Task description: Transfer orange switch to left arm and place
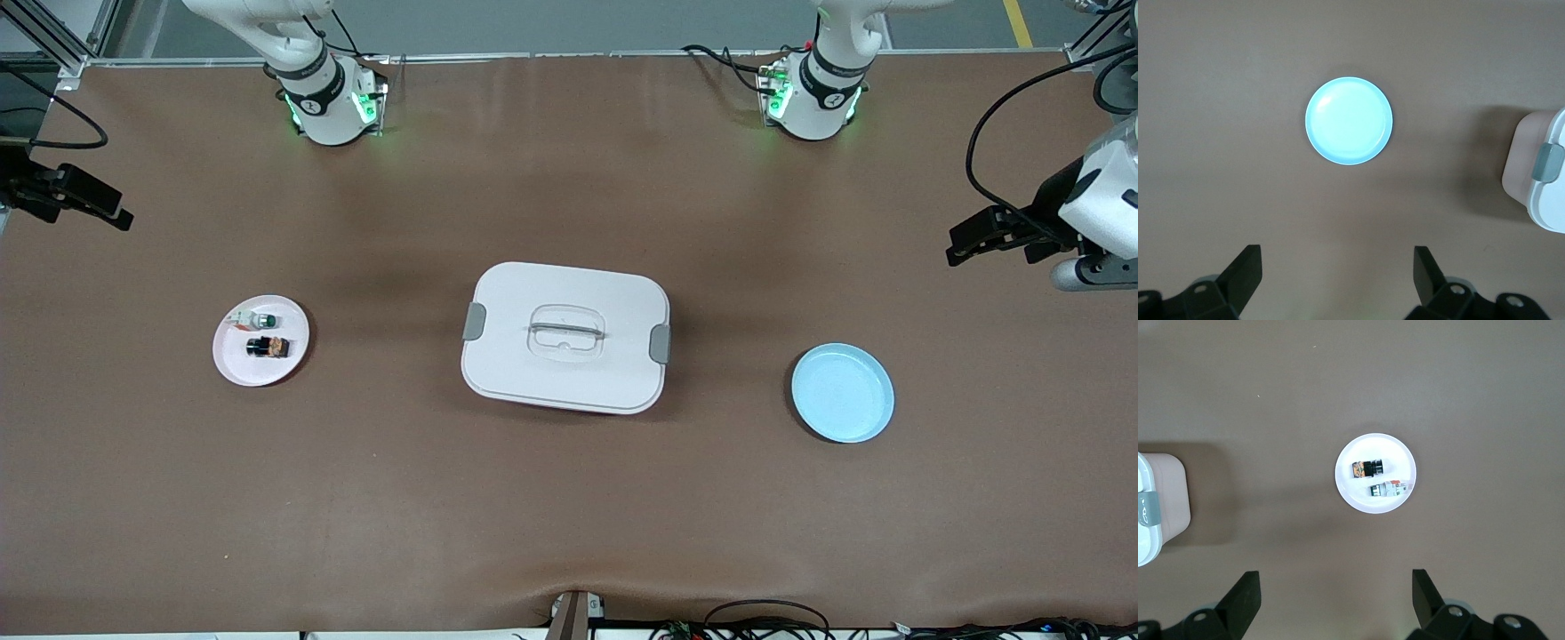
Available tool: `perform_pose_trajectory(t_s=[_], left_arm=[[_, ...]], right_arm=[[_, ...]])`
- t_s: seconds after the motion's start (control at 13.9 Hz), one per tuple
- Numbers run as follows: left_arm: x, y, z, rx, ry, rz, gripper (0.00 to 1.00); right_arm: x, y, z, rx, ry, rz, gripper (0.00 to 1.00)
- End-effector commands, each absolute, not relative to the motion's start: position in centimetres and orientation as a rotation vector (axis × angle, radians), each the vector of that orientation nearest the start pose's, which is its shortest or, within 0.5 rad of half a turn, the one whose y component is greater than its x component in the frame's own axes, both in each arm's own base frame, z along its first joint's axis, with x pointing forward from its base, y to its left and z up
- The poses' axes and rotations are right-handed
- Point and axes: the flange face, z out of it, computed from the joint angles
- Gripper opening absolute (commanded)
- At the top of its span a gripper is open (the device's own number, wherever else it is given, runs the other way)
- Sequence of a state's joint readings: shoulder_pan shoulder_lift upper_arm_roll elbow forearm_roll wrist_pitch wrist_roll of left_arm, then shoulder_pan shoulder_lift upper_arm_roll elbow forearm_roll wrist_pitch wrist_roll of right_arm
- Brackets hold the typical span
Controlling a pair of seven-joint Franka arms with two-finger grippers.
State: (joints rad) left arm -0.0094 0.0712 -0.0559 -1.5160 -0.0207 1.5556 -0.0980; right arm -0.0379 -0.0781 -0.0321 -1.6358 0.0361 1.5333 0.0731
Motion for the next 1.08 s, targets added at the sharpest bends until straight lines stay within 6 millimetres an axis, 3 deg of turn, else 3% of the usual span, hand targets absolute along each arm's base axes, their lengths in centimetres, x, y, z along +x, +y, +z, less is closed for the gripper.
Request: perform_pose_trajectory(t_s=[0.0, 0.72, 1.01], left_arm=[[57.5, -3.7, 61.4, -3.153, -0.055, 0.060, 1.00], [57.6, -3.5, 61.3, -3.152, -0.058, 0.062, 1.00], [57.6, -3.5, 61.3, -3.152, -0.058, 0.062, 1.00]], right_arm=[[51.8, -3.4, 63.5, -3.092, 0.243, 0.022, 1.00], [52.1, -3.7, 63.7, -3.088, 0.249, 0.038, 1.00], [52.5, -3.9, 62.3, -3.084, 0.261, 0.112, 1.00]])
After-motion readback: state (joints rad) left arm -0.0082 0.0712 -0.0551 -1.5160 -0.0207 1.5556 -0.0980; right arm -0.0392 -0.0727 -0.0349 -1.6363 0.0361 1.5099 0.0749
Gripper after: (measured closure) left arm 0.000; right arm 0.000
